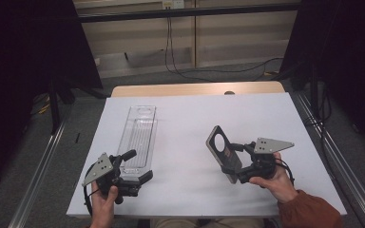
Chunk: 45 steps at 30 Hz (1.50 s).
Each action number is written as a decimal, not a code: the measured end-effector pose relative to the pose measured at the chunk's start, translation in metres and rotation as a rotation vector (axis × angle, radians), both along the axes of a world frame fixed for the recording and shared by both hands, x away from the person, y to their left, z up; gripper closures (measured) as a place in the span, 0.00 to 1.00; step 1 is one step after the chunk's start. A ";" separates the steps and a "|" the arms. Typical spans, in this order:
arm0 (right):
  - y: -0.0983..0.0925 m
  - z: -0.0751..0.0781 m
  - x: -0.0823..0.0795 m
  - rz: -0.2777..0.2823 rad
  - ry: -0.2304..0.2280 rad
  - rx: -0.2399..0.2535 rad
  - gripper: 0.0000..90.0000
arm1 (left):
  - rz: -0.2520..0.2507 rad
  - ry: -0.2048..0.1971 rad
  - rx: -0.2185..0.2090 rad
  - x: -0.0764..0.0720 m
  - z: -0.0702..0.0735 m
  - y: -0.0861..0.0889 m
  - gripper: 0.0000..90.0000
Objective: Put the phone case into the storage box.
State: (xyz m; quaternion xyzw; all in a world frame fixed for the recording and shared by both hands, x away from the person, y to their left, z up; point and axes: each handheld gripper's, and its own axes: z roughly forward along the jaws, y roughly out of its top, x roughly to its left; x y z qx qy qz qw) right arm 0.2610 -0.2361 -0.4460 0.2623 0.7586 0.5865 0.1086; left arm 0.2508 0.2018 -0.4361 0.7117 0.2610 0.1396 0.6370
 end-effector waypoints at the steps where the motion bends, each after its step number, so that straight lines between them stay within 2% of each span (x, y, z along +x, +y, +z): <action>1: 0.000 0.000 0.000 0.005 -0.004 0.002 0.14 | -0.001 0.001 -0.002 0.000 0.000 -0.002 0.03; 2: 0.000 0.000 0.000 0.008 -0.003 0.003 0.14 | -0.005 -0.002 0.004 0.000 0.001 -0.004 0.03; 6: 0.001 0.000 0.000 0.003 -0.003 0.001 0.14 | -0.024 -0.003 -0.021 0.001 0.000 -0.011 0.03; 7: 0.001 0.000 0.001 0.004 -0.004 0.000 0.14 | -0.014 -0.004 0.000 0.001 0.000 -0.015 0.03; 8: 0.001 0.000 0.001 0.009 -0.002 0.001 0.14 | -0.019 0.004 -0.009 0.001 0.000 -0.018 0.03; 9: 0.002 0.000 0.001 0.007 -0.001 0.002 0.14 | -0.040 0.005 -0.010 0.002 0.001 -0.020 0.03; 10: 0.002 -0.001 0.001 0.007 -0.002 0.003 0.14 | -0.060 0.005 -0.036 0.003 0.001 -0.023 0.03; 11: 0.003 -0.001 0.001 0.014 0.000 0.001 0.14 | -0.079 -0.001 -0.008 0.004 0.002 -0.021 0.03; 12: 0.004 -0.001 0.001 0.014 -0.001 0.002 0.14 | -0.060 -0.008 -0.025 0.004 0.003 -0.024 0.03; 13: 0.004 -0.001 0.001 0.019 0.000 0.002 0.14 | -0.072 -0.018 -0.035 0.004 0.003 -0.026 0.03; 15: 0.005 -0.001 0.001 0.025 0.001 0.002 0.14 | -0.077 -0.030 -0.030 0.005 0.003 -0.029 0.02; 17: 0.006 0.000 0.001 0.026 0.001 0.005 0.14 | -0.089 -0.027 -0.039 0.006 0.003 -0.033 0.01; 20: 0.006 0.000 0.001 0.030 -0.003 0.008 0.14 | -0.099 -0.030 -0.006 0.008 0.005 -0.037 0.01; 24: 0.007 0.002 0.002 0.028 -0.002 0.017 0.14 | -0.112 -0.009 -0.042 0.011 0.006 -0.045 0.01; 25: 0.007 0.002 0.002 0.027 -0.001 0.018 0.14 | -0.126 -0.015 -0.036 0.012 0.006 -0.046 0.01; 26: 0.007 0.002 0.002 0.030 -0.001 0.017 0.14 | -0.113 -0.019 -0.038 0.012 0.006 -0.047 0.01; 28: 0.008 0.002 0.001 0.043 0.002 0.013 0.14 | -0.126 -0.021 -0.028 0.013 0.007 -0.050 0.01; 33: 0.012 0.000 0.001 0.054 0.004 0.012 0.14 | -0.132 -0.017 -0.043 0.014 0.007 -0.059 0.01; 34: 0.012 0.000 0.001 0.059 0.005 0.013 0.14 | -0.155 -0.016 -0.048 0.015 0.007 -0.059 0.01; 43: 0.015 0.002 0.001 0.066 0.003 0.016 0.14 | -0.183 -0.031 -0.049 0.019 0.009 -0.076 0.01; 45: 0.017 0.003 0.000 0.073 0.003 0.018 0.14 | -0.213 -0.039 -0.051 0.021 0.009 -0.079 0.01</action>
